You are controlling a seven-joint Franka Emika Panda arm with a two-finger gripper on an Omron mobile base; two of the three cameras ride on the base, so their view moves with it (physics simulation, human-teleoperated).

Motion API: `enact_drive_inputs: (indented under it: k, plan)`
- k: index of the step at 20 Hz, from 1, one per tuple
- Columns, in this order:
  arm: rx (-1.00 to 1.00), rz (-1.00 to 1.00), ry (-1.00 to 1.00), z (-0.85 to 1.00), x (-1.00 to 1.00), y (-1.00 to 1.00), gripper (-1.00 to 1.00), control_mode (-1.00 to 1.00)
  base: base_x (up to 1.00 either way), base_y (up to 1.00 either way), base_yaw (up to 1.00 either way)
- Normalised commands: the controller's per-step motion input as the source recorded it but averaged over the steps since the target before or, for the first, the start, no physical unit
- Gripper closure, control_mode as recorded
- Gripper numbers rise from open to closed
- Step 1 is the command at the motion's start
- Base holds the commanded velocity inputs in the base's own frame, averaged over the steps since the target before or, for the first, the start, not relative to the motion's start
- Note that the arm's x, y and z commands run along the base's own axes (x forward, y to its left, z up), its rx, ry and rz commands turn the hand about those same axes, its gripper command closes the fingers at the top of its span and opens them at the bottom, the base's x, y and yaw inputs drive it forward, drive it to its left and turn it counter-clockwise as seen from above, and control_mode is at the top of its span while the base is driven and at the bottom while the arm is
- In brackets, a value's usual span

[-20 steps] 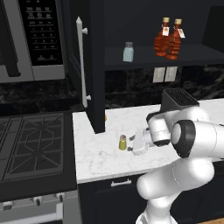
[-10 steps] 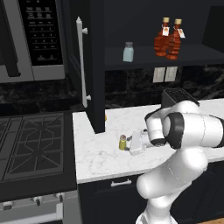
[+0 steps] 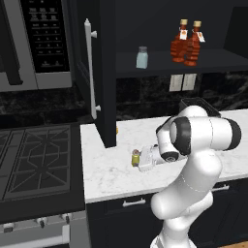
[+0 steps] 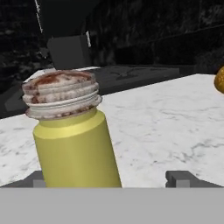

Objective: Put the shaker and condiment bottle from the counter next to their counterparts in the cabinet.

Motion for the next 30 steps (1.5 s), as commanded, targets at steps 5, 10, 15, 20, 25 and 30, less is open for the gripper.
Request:
enact_drive_inputs:
  k: [5, 10, 15, 20, 25, 30]
  plan:
    - [-0.01, 0.0, 0.1, -0.05, 0.17, 0.12, 1.0, -1.0, 0.0, 0.0, 0.0]
    - [0.0, 0.0, -0.05, 0.1, 0.0, -0.09, 1.0, -1.0, 0.0, 0.0, 0.0]
    - [0.0, -0.09, -0.09, 0.4, -0.03, -0.08, 1.0, -1.0, 0.0, 0.0, 0.0]
    - [0.0, -0.1, 0.0, 0.49, 0.0, -0.01, 1.0, -1.0, 0.0, 0.0, 0.0]
    - [0.0, -0.15, 0.13, 0.74, 0.02, 0.0, 1.0, -1.0, 0.0, 0.0, 0.0]
    - [0.0, -0.23, 0.15, 0.69, -0.01, 0.0, 1.0, -1.0, 0.0, 0.0, 0.0]
